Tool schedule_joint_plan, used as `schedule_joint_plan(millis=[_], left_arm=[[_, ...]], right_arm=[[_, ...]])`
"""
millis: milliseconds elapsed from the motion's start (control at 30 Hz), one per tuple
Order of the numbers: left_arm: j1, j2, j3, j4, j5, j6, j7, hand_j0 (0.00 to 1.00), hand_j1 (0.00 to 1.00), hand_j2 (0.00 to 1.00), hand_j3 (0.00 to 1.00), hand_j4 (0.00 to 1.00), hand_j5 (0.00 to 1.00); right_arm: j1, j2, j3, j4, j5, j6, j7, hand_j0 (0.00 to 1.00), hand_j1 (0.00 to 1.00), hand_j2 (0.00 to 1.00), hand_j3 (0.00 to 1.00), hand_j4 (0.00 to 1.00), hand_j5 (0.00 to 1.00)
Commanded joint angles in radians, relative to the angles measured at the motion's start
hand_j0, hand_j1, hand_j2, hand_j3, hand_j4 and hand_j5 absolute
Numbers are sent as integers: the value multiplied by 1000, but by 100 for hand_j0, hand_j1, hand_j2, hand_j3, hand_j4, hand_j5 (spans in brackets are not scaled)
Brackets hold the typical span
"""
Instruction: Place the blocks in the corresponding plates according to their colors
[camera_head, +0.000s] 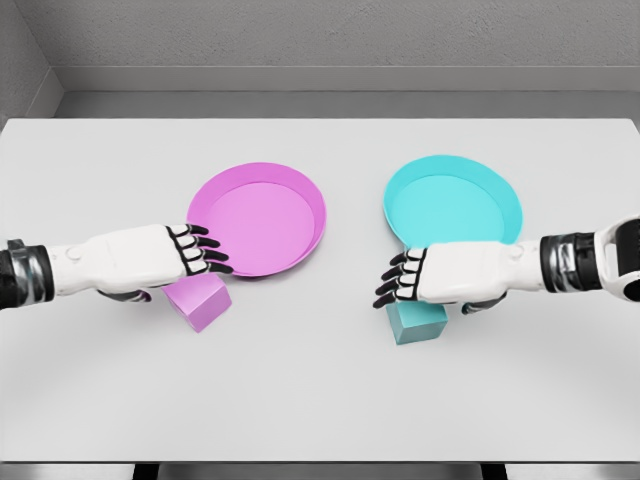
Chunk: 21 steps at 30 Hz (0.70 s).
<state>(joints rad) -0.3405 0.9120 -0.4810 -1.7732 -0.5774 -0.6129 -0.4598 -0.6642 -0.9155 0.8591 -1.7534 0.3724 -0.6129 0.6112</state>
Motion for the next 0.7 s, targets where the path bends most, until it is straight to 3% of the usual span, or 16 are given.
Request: schedule_joint_plan(millis=[0, 267, 300, 333, 367, 467, 667], left_arm=[[0, -19, -1, -2, 5, 2, -2, 100, 100, 100, 100, 100, 100], [14, -32, -1, 0, -21, 2, -8, 100, 100, 100, 100, 100, 100], [15, -32, -1, 0, -33, 2, -8, 100, 100, 100, 100, 100, 100], [15, -32, -2, 0, -41, 2, -8, 100, 100, 100, 100, 100, 100], [15, -32, -2, 0, -48, 2, -8, 100, 100, 100, 100, 100, 100], [14, -30, -8, -2, -67, 2, -13, 98, 98, 98, 98, 98, 98], [12, -47, -31, -3, -75, 2, -13, 92, 92, 92, 92, 92, 92]], right_arm=[[2, 0, 20, 0, 6, 2, 0, 100, 100, 100, 100, 100, 100], [2, 0, 49, 3, 14, 2, 0, 100, 100, 100, 100, 100, 100], [2, -2, 49, 3, 16, 2, 0, 87, 87, 87, 87, 87, 87], [2, -2, 49, 3, 16, 2, 0, 66, 66, 66, 66, 66, 66], [2, -2, 49, 3, 16, 2, 0, 60, 60, 60, 60, 60, 60], [2, -2, 49, 3, 16, 2, 0, 54, 54, 54, 54, 54, 54], [-2, -2, 43, 0, 16, 2, 0, 54, 54, 54, 54, 54, 54]])
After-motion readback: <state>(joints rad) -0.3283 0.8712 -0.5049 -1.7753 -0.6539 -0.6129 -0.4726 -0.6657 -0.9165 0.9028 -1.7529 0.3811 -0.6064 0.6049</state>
